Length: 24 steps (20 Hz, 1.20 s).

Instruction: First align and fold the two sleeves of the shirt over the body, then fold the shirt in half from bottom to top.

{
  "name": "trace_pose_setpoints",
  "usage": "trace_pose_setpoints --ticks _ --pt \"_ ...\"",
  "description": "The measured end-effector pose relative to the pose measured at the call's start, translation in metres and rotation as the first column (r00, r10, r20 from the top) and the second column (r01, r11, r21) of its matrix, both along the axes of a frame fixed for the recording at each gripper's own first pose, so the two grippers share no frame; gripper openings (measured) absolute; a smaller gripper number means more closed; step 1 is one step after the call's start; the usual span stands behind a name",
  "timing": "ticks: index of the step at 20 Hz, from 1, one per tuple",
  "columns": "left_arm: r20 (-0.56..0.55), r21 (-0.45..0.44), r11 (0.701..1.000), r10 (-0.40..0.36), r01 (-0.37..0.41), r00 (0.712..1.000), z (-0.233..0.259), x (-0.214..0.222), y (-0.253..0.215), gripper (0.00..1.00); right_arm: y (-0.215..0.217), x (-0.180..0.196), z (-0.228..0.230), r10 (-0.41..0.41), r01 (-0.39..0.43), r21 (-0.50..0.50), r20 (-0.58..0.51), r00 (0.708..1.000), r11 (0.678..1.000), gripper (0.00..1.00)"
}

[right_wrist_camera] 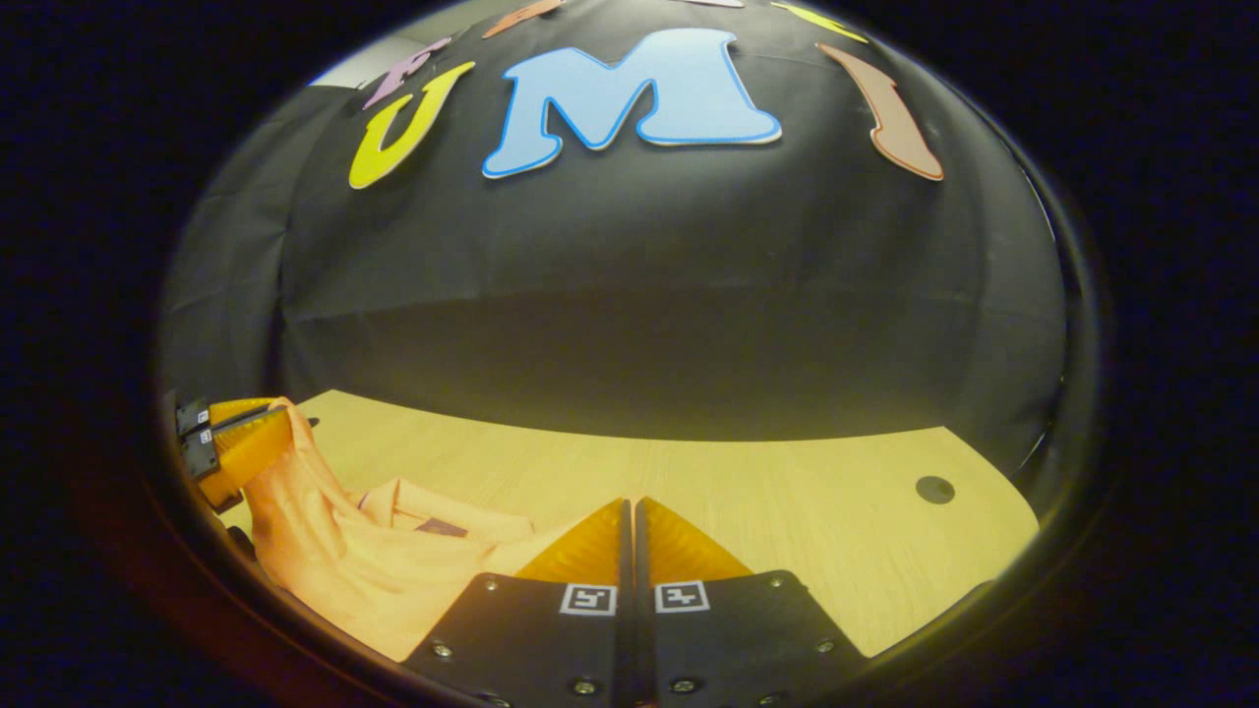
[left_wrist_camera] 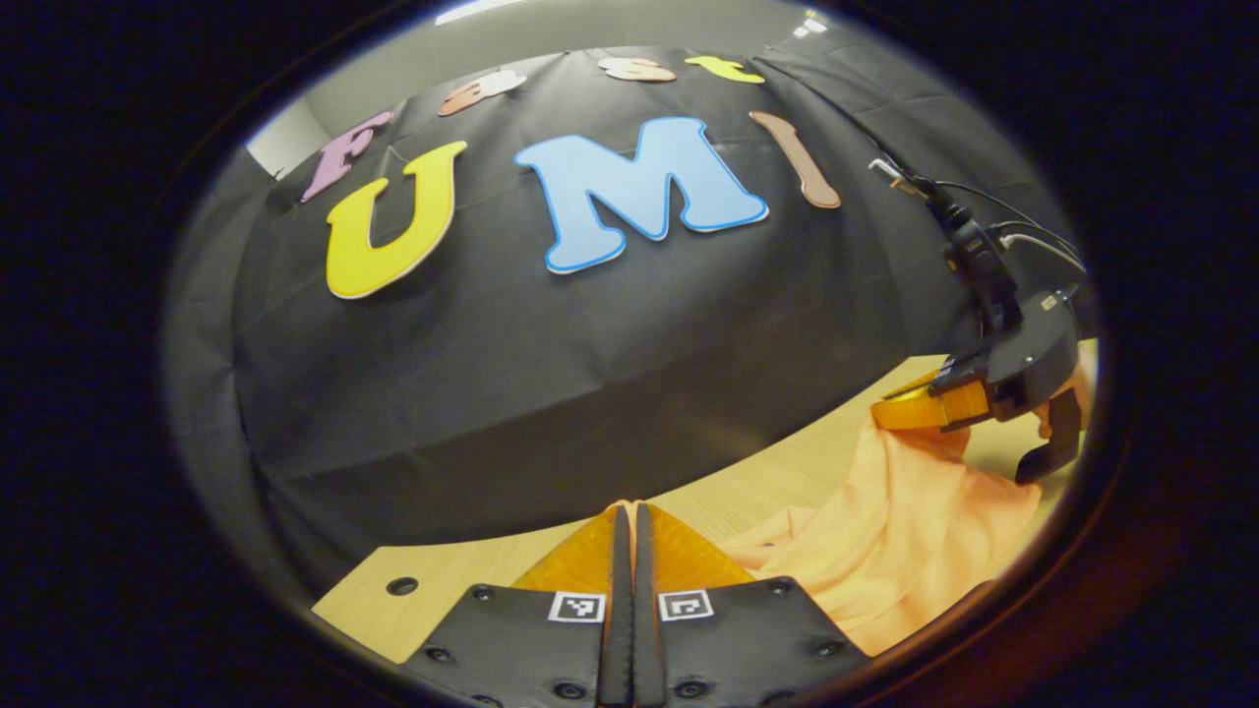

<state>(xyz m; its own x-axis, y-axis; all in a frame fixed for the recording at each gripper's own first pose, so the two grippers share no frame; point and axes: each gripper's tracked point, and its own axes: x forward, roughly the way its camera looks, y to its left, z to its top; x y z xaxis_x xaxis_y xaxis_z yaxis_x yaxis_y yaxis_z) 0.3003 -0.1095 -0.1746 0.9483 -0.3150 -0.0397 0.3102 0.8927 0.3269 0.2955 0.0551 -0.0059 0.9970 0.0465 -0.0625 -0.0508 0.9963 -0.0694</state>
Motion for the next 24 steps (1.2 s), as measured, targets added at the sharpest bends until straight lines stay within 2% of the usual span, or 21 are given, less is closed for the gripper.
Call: trace_pose_setpoints --ticks 4,5,6,8,9,10,11,12,13,15,16,17,18,19,21,22,23,24 --pt "-0.008 -0.021 1.0 0.011 -0.011 1.0 -0.014 0.003 0.009 0.07 0.008 0.001 -0.004 0.004 -0.004 -0.033 0.002 1.0 0.999 0.02" --pt "-0.015 -0.021 1.0 0.007 -0.007 1.0 -0.016 0.003 0.008 0.04 0.01 0.0 -0.003 0.005 -0.005 -0.045 0.005 1.0 0.999 0.03" --pt "-0.026 -0.027 1.0 -0.008 0.007 1.0 -0.017 0.002 0.003 0.13 0.011 -0.001 -0.003 0.005 -0.004 -0.053 0.004 1.0 0.999 0.1" --pt "-0.026 -0.055 0.998 -0.023 0.022 0.999 -0.013 -0.001 0.0 0.58 0.013 -0.002 -0.001 -0.001 0.001 -0.067 0.01 1.0 0.998 0.32" --pt "-0.028 -0.058 0.998 -0.026 0.025 0.999 -0.016 0.0 -0.001 0.79 0.016 -0.004 0.002 0.009 -0.008 -0.066 0.015 1.0 0.998 0.31" --pt "-0.031 -0.054 0.998 -0.025 0.023 0.999 -0.012 -0.003 -0.002 1.0 0.017 -0.006 0.006 0.01 -0.009 -0.067 0.02 1.0 0.998 0.56" --pt "-0.034 -0.049 0.999 -0.02 0.019 0.999 -0.015 -0.002 -0.002 0.97 0.018 -0.006 0.008 0.01 -0.008 -0.066 0.025 1.0 0.998 0.62" --pt "-0.036 -0.047 0.999 -0.016 0.015 0.999 -0.015 -0.001 -0.002 0.94 0.019 -0.008 0.011 0.011 -0.009 -0.066 0.03 0.999 0.998 0.62" --pt "-0.037 -0.049 0.999 -0.018 0.016 0.999 -0.015 -0.002 -0.003 0.99 0.02 -0.01 0.013 0.015 -0.013 -0.067 0.034 0.999 0.998 0.62" --pt "-0.031 -0.055 0.998 -0.012 0.01 0.999 -0.01 -0.003 -0.001 0.99 0.023 -0.013 0.016 0.021 -0.019 -0.071 0.037 0.999 0.997 0.63" --pt "-0.029 -0.061 0.998 -0.011 0.009 1.0 -0.008 -0.003 0.0 0.94 0.024 -0.016 0.017 0.027 -0.024 -0.073 0.035 0.999 0.997 0.63" --pt "-0.033 -0.067 0.998 -0.011 0.009 0.999 -0.008 -0.004 0.0 0.94 0.027 -0.018 0.016 0.033 -0.03 -0.075 0.03 0.999 0.997 0.63" --pt "-0.041 -0.073 0.997 -0.007 0.004 0.999 -0.009 -0.005 0.002 0.94 0.031 -0.023 0.016 0.041 -0.039 -0.073 0.026 0.999 0.997 0.58" --pt "-0.049 -0.088 0.996 -0.002 -0.002 0.999 -0.01 -0.007 0.005 0.96 0.035 -0.026 0.016 0.05 -0.048 -0.071 0.028 0.998 0.996 0.63" --pt "-0.072 -0.109 0.994 0.006 -0.013 0.997 -0.013 -0.012 0.007 0.99 0.043 -0.035 0.014 0.064 -0.062 -0.086 0.028 0.998 0.994 0.63" --pt "-0.084 -0.102 0.994 0.022 -0.031 0.996 -0.015 -0.014 0.008 0.95 0.047 -0.042 0.013 0.074 -0.071 -0.089 0.025 0.997 0.993 0.63" --pt "-0.096 -0.106 0.993 0.03 -0.04 0.995 -0.015 -0.018 0.008 0.95 0.052 -0.05 0.013 0.087 -0.084 -0.088 0.024 0.996 0.993 0.63" --pt "-0.105 -0.126 0.991 0.029 -0.043 0.994 -0.011 -0.025 0.005 0.99 0.057 -0.059 0.015 0.096 -0.094 -0.087 0.028 0.995 0.992 0.63"
